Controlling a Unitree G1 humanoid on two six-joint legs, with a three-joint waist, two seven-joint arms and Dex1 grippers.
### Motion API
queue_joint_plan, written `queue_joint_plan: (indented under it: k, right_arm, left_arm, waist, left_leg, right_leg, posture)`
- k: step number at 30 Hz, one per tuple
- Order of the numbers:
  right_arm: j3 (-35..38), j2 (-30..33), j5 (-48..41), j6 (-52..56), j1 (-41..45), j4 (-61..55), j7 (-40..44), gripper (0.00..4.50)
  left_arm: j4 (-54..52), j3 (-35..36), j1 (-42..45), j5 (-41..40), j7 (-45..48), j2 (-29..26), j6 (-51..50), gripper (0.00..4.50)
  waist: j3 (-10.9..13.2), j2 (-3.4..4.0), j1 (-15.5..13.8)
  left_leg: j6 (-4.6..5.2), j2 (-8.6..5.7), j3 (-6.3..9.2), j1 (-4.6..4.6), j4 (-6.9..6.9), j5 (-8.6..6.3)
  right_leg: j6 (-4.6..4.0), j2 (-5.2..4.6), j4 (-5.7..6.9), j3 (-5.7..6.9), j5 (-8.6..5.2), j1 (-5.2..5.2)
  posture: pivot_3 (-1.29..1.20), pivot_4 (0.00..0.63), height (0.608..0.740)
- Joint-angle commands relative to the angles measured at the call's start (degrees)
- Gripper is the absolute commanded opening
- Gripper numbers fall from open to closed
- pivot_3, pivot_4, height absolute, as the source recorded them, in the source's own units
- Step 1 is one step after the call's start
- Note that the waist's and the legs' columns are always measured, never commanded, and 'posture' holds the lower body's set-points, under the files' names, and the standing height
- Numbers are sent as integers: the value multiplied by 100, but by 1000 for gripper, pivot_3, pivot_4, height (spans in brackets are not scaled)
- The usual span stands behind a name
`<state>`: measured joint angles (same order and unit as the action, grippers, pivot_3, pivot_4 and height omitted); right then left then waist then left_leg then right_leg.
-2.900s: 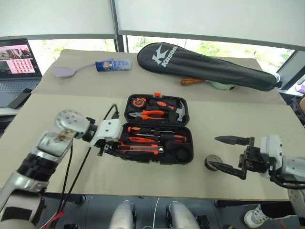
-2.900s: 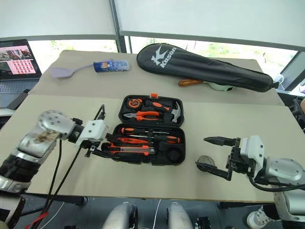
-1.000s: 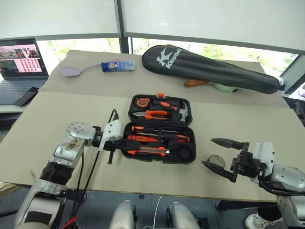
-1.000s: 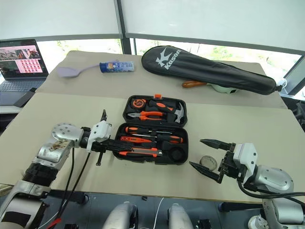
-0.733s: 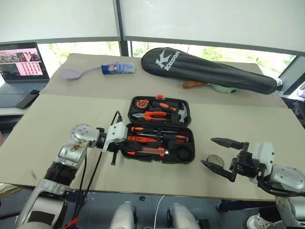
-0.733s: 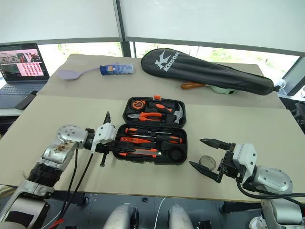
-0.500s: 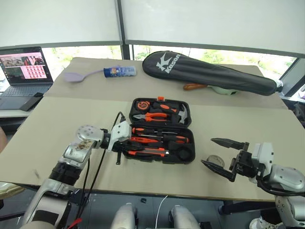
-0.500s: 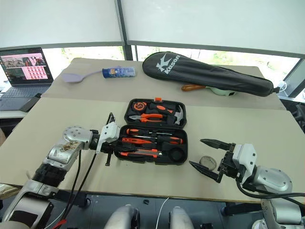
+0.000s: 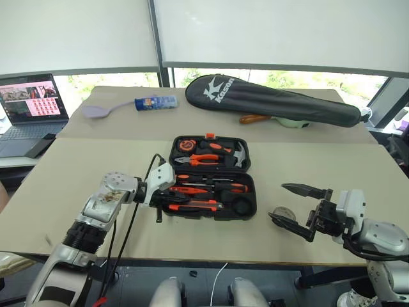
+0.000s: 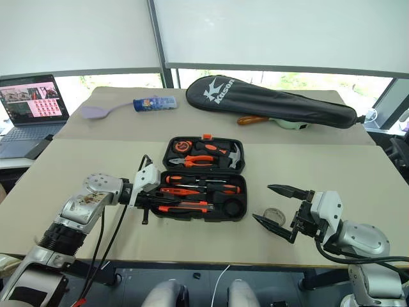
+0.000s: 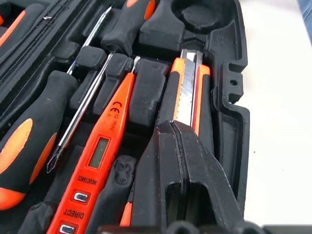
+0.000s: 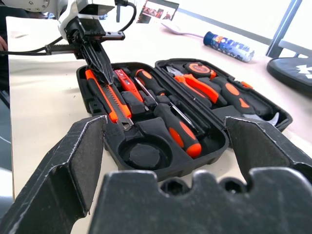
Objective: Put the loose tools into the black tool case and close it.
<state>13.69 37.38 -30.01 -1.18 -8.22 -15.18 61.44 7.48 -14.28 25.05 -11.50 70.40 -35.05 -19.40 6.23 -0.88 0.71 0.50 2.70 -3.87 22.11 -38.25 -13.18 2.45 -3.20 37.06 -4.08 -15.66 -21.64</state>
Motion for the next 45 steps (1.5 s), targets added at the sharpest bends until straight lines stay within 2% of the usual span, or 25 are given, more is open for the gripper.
queue_joint_plan:
  k: [1,3,5,9,14,18,29,35,40,45]
  right_arm:
    - [13,-23,-21,-88,52,-98,-14,4500]
    - [12,-10,-28,-88,49,-96,-8,4500]
    - [17,4,-40,-85,43,-96,-4,4500]
    - [16,23,-54,-70,13,-124,2,4500]
    - [8,26,-76,-58,1,-117,30,4500]
    - [-22,21,-69,-56,49,-66,60,4500]
    - [-82,18,-51,-69,159,25,76,4500]
    - [20,43,-74,-74,61,-3,69,4500]
    - [8,25,-69,-69,39,-35,29,4500]
    - [2,24,-62,-74,5,-61,13,4500]
  left_arm:
    - [261,65,-445,25,-95,108,482,12]
    - [169,433,-475,-224,-38,125,774,12]
    - [100,740,-507,-480,28,99,936,12]
    - [-285,1168,-560,-887,261,-275,807,12]
    - [-377,1155,-609,-668,521,-997,791,12]
    - [-415,972,-648,-489,655,-1240,889,12]
    - [-435,528,-364,-132,518,-974,774,12]
    - [-455,810,-418,-310,773,-1307,630,12]
    - [-517,1147,-257,-955,855,-1065,461,12]
    - [-491,1110,-199,-1053,637,-832,235,12]
  waist:
    - [1,0,0]
    - [3,-3,-1]
    - [13,-13,4]
    - [46,-64,20]
    - [92,-85,3]
    - [129,-88,-30]
    - [139,-81,-181]
    - [142,-83,-147]
    - [150,-81,-113]
    - [153,-82,-114]
  left_leg:
    - [0,0,1,-8,5,0]
    - [0,2,7,-6,11,0]
    - [0,4,14,0,16,0]
    - [0,7,18,53,17,1]
    - [0,5,21,86,19,0]
    - [-1,0,15,90,21,0]
    - [-1,-10,-7,93,20,1]
    - [-1,-11,-6,95,19,1]
    - [-1,-6,-4,112,19,1]
    - [0,-8,-4,115,19,1]
  right_leg:
    - [-2,-1,0,0,-5,5]
    - [-31,-2,0,0,-22,0]
    - [-23,-1,1,0,-16,-10]
    - [-51,4,2,1,20,-62]
    - [-48,1,-5,10,19,-89]
    - [-41,-8,-7,13,18,-89]
    - [-30,-19,-18,15,21,-82]
    - [-28,-17,-22,16,22,-82]
    - [-30,-11,-19,16,23,-101]
    - [-30,-10,-19,16,23,-103]
  posture:
    - [0,150,740]
    - [0,150,740]
    - [0,150,740]
    - [0,150,740]
    - [0,150,740]
    - [0,150,740]
    - [0,150,740]
    - [0,150,740]
    - [0,150,740]
    - [0,150,740]
